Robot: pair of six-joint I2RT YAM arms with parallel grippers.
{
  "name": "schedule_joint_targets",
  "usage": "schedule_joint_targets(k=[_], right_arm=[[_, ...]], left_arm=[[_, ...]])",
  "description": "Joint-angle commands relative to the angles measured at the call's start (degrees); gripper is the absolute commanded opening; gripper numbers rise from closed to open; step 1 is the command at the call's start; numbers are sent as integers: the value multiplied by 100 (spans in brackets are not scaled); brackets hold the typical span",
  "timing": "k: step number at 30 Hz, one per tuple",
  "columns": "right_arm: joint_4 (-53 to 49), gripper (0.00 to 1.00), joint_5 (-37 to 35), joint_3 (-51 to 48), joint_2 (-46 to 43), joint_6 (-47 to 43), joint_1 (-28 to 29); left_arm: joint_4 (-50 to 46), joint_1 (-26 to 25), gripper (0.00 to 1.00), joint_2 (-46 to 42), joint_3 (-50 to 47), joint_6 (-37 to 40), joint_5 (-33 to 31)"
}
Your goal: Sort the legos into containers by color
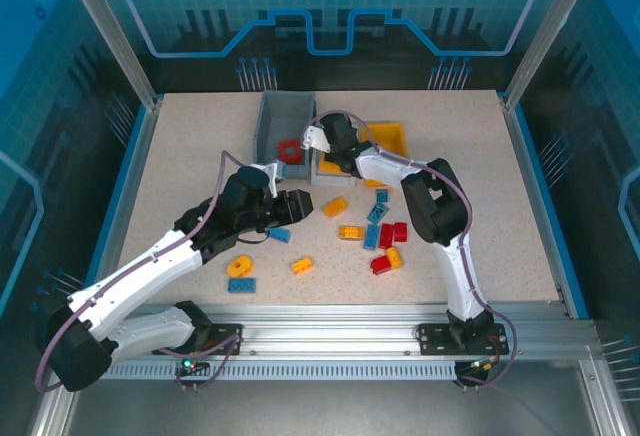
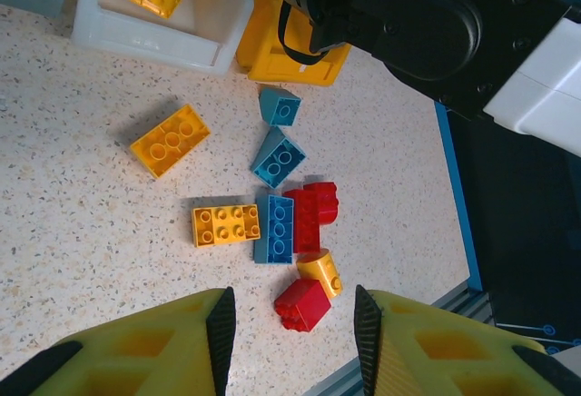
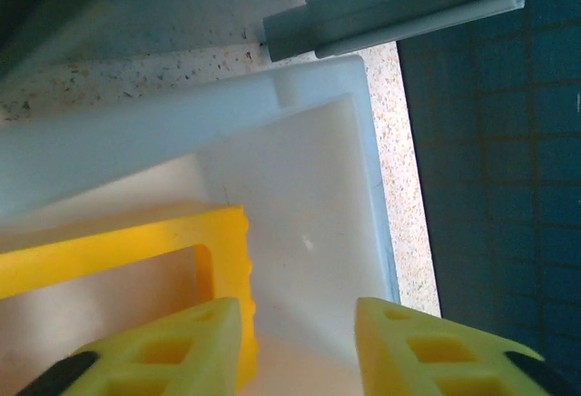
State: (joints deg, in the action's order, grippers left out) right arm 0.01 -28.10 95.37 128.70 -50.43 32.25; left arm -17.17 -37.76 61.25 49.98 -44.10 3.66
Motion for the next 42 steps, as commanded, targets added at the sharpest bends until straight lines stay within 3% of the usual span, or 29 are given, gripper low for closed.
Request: schedule_joint_targets(k=[1, 7, 10, 14, 20, 23, 26, 32, 42], right_arm=[[-62, 43, -53, 206, -284, -48, 51], [-139, 45, -119, 254, -820, 206, 110], [-365, 45, -86, 145, -1425, 961, 146], [-993, 48, 111, -511, -2625, 2981, 163], [-3098, 65, 18, -1473, -3829, 7364, 141], [-3990, 70, 553, -1923, -4052, 9263, 16], [-4061, 74, 1232, -2426, -4002, 10334, -71], [-3649, 79, 1948, -2941, -3423, 11001, -342], [-3338, 75, 2286, -3224, -3082, 11175, -650]], left_arm=[[128, -77, 43, -53, -6, -66, -129], [97, -124, 43, -86, -4, -63, -160], [100, -156, 44, 7, 40, -35, -116], [150, -351, 45, 232, 147, 40, -111], [284, -873, 47, 659, 326, 385, -340], [372, -1235, 49, 771, 330, 639, -624], [556, -1577, 50, 836, 255, 813, -962], [1006, -2064, 53, 853, 0, 947, -1298], [1106, -2130, 54, 778, -120, 947, -1340]])
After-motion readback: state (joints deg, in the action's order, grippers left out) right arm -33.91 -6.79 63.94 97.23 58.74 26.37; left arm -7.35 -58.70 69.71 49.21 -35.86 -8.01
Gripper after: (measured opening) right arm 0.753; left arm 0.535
